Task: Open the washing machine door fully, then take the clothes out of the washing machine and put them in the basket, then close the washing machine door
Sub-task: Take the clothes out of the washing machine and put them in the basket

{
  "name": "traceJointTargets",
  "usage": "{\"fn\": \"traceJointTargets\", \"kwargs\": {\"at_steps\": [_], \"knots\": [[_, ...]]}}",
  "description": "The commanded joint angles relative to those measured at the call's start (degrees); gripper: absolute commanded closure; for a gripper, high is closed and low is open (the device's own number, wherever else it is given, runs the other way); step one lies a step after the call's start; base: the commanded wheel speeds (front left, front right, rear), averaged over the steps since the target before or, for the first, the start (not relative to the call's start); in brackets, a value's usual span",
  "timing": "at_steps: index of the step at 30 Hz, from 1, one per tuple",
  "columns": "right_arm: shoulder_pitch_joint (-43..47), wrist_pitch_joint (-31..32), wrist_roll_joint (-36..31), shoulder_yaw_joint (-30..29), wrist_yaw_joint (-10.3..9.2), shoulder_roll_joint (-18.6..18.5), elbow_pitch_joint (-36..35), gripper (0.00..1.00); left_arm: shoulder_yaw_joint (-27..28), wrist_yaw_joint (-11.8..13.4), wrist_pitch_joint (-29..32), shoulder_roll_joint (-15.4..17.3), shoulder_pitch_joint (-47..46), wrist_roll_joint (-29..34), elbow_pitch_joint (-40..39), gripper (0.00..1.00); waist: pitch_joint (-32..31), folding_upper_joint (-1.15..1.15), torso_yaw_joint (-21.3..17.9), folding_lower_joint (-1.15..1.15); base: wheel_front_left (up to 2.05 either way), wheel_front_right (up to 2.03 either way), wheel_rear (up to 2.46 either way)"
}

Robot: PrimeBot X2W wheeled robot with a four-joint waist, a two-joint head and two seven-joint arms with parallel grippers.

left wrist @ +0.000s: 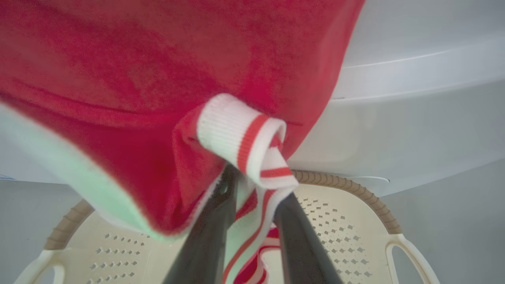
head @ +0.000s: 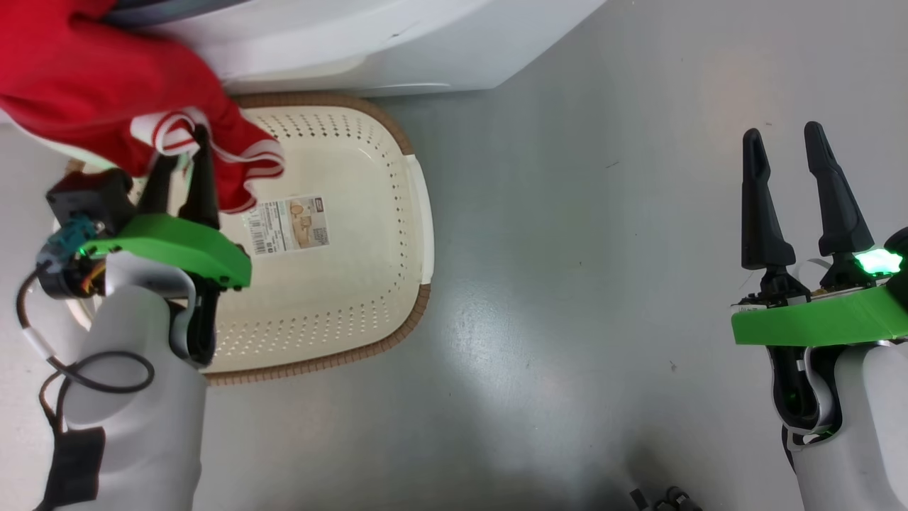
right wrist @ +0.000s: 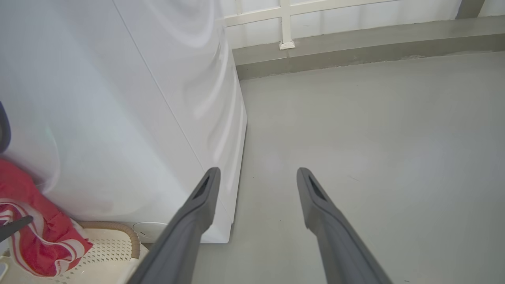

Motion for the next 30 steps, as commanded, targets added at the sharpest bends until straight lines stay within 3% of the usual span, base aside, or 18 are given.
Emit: {"fn": "traceJointTargets", "kwargs": {"at_steps": [1, 13, 30], "knots": [[0.6, -0.3, 0.4, 1.1, 0.37, 0.1, -1.3, 0.00, 1.6, -0.3, -0.2, 2.1, 0.0, 0.5, -0.4, 0.00, 0.1, 0.00, -0.1, 0.00, 0.00, 0.00, 0.00], [0.8, -0.3, 0.0, 1.3, 0.37, -0.2, -1.0, 0.00, 2.4, -0.3, -0.2, 1.2, 1.5, 0.5, -2.3, 0.00, -1.3, 0.00, 0.9, 0.00, 0.00, 0.00, 0.00], [2.4, -0.3, -0.2, 1.6, 0.37, -1.7, -0.3, 0.00, 2.6, -0.3, -0.2, 0.1, 12.3, 1.2, -16.1, 0.00, -5.4, 0.00, 2.9, 0.00, 0.00, 0.00, 0.00]]}}
